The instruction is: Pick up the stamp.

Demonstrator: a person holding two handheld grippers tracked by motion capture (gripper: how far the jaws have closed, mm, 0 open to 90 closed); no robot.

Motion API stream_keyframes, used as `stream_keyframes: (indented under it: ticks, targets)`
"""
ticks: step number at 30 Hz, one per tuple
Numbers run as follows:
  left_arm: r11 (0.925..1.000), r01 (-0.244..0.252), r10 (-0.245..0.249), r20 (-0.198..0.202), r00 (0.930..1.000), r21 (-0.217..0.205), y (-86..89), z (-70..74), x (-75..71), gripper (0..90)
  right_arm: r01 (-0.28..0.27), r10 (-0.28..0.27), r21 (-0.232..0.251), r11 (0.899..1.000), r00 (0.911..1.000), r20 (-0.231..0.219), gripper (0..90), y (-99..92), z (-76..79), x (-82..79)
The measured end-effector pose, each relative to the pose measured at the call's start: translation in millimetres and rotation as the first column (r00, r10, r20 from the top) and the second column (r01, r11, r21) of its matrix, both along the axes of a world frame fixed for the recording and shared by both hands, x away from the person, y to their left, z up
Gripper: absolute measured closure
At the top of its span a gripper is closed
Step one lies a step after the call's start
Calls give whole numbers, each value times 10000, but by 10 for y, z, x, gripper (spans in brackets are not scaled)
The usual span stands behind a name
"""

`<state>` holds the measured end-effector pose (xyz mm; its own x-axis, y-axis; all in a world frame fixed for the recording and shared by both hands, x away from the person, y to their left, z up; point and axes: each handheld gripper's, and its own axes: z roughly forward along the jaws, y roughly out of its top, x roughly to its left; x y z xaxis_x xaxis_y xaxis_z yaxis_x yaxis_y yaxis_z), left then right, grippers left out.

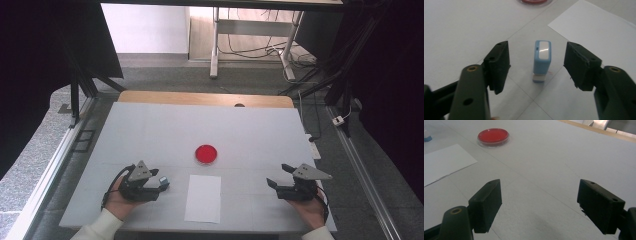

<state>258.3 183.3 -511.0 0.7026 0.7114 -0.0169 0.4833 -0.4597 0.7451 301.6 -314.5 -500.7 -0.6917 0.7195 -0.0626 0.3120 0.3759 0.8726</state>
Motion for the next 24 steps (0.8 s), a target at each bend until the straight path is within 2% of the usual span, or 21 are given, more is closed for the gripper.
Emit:
stream_keyframes:
  ticks: [8,15,24]
  targets:
    - [9994,139,-140,43,9999,325,-43,-39,33,500,18,-18,-30,10000,10000,-32,195,-2,-5,3]
    - [9995,54,-59,160,9999,298,-43,-44,44,600,75,-75,-68,9999,10000,-14,196,-6,-4,-1]
    - [9992,223,-232,287,9993,334,-49,-46,38,719,52,-53,-89,9999,10000,-34,196,-7,-9,3]
